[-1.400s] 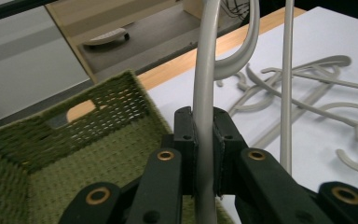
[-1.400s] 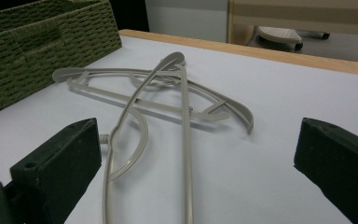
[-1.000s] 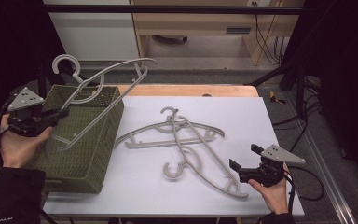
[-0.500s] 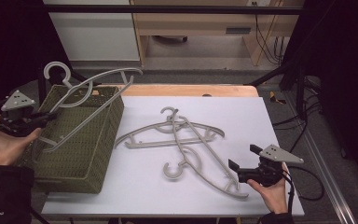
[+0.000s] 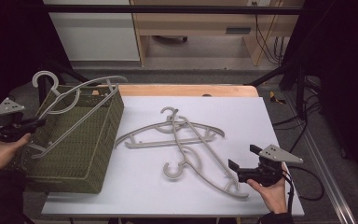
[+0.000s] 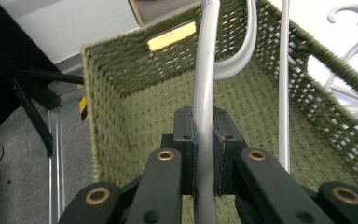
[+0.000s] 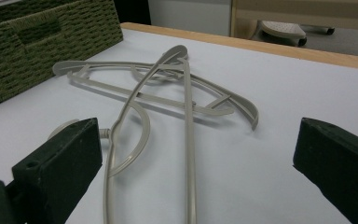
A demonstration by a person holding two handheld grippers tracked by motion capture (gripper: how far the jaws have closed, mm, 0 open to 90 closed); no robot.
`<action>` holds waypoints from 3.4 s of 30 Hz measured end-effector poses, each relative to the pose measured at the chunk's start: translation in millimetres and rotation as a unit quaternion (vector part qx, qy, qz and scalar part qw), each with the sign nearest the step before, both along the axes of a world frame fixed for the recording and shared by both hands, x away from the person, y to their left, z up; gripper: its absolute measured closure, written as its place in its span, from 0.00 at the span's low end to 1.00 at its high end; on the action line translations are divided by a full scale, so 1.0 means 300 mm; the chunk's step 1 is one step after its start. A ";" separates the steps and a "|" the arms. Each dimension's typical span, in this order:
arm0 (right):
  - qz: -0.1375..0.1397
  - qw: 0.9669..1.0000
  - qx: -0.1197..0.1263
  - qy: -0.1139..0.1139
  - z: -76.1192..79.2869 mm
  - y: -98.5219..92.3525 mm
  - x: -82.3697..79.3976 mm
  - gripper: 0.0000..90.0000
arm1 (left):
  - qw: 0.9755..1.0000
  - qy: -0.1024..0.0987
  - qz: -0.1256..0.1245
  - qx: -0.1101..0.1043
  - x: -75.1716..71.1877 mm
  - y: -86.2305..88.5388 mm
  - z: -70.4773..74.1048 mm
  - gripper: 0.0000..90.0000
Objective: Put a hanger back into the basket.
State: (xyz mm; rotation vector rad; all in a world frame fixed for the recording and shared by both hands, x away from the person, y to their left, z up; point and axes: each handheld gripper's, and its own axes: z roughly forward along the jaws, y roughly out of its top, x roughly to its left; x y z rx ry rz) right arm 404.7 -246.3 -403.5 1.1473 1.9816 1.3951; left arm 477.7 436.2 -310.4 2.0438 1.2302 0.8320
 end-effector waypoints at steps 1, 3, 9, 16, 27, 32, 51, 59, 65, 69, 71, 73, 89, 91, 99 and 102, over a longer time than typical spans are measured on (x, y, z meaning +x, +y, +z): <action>0.000 1.000 0.000 0.000 0.000 0.000 0.000 0.02 | 1.000 0.001 0.002 0.001 -0.001 0.007 -0.003 0.92; 0.000 1.000 0.000 0.000 0.000 0.000 0.000 0.02 | 1.000 0.004 0.005 0.001 -0.003 0.018 -0.010 0.92; 0.000 1.000 -0.001 0.000 -0.001 0.000 0.000 0.02 | 1.000 0.010 0.012 0.003 -0.012 0.044 -0.032 0.92; -0.002 1.000 -0.001 0.001 -0.002 0.002 0.001 0.02 | 0.999 0.019 0.024 0.008 -0.019 0.073 -0.054 0.92; 0.000 1.000 -0.003 0.001 -0.004 0.003 0.001 0.02 | 0.999 0.033 0.037 0.016 -0.007 0.080 -0.092 0.92; 0.000 1.000 -0.003 0.001 -0.004 0.005 0.002 0.02 | 0.998 0.049 0.039 0.019 -0.006 0.090 -0.121 0.92; 0.000 1.000 -0.008 -0.002 -0.005 0.005 0.001 0.02 | 0.989 0.135 0.061 0.020 0.064 0.039 -0.231 0.90; -0.001 1.000 -0.007 -0.004 -0.001 0.005 -0.001 0.03 | 0.985 0.152 0.078 0.029 0.071 0.045 -0.235 0.86; -0.001 1.000 -0.007 -0.004 0.001 0.006 -0.002 0.03 | 0.988 0.137 0.073 0.020 0.051 0.041 -0.217 0.88; 0.000 1.000 -0.008 -0.007 0.004 0.007 -0.005 0.03 | 0.993 0.099 0.066 -0.017 0.012 0.035 -0.179 0.85; -0.002 1.000 -0.010 -0.012 0.005 0.008 -0.005 0.03 | 0.995 0.074 0.051 -0.042 -0.015 0.024 -0.157 0.81; -0.007 1.000 -0.014 -0.014 0.006 0.008 -0.005 0.03 | 0.996 0.046 0.040 -0.071 -0.041 0.003 -0.139 0.74; -0.005 1.000 -0.019 -0.010 0.015 0.011 -0.008 0.07 | 0.979 -0.082 -0.079 -0.169 -0.182 -0.259 -0.069 0.30; -0.002 1.000 -0.020 -0.007 0.017 0.015 -0.009 0.07 | 0.977 -0.084 -0.091 -0.172 -0.189 -0.293 -0.074 0.25; 0.014 1.000 -0.021 0.002 0.022 0.035 -0.010 0.07 | 0.969 -0.093 -0.149 -0.174 -0.218 -0.423 -0.112 0.19; 0.023 1.000 -0.019 0.006 0.021 0.044 -0.010 0.06 | 0.966 -0.090 -0.165 -0.175 -0.229 -0.468 -0.128 0.17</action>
